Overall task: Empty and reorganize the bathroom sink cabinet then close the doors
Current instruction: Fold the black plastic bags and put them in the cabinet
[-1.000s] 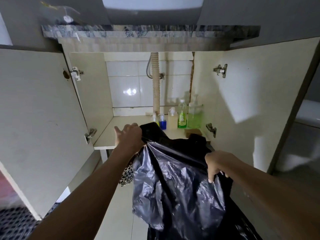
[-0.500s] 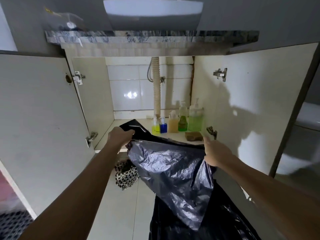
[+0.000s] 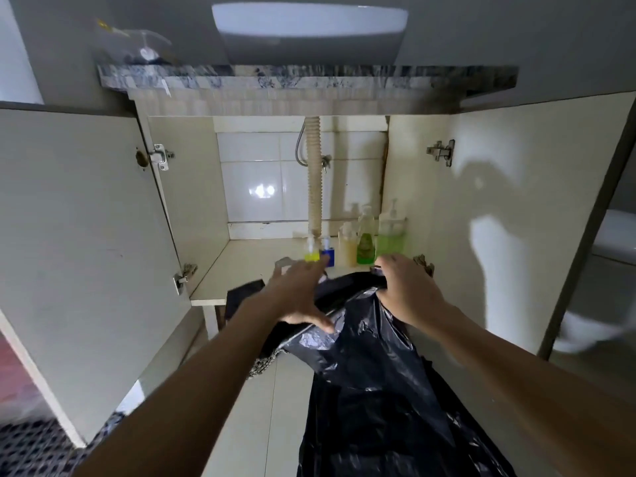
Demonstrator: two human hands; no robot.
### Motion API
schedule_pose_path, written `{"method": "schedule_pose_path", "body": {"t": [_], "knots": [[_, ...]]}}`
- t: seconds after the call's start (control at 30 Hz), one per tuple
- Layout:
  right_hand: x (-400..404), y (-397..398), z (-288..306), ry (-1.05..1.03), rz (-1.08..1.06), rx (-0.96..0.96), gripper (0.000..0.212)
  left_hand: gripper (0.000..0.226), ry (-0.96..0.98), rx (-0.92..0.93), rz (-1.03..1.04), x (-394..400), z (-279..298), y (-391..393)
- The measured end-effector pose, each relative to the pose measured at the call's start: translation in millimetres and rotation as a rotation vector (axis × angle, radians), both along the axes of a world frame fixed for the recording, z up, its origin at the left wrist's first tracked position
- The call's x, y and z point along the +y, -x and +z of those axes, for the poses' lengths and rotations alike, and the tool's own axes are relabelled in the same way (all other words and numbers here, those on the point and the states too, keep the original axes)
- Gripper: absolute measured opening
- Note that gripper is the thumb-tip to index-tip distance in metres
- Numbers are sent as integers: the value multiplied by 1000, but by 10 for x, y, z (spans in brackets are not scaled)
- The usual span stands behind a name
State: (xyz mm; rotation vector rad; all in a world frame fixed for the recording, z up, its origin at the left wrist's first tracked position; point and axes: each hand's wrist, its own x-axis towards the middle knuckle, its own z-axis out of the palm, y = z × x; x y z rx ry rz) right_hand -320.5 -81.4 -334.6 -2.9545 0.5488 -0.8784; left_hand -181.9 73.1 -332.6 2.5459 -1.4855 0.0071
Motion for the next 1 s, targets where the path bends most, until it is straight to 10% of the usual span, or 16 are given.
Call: {"method": "schedule_pose_path", "body": {"t": [0.2,0.73,1.0], "knots": [[-45,63,-3,-87,148,-3,49,26,135,-12,182,-64,-511,-121],[-447,232,-86,-239,-288,-40,22,22,143,-264,279,-254,-253,34],[-425,220,82,-538,60,-365,30,21,44,-257,292,-145,-319,-57]]}}
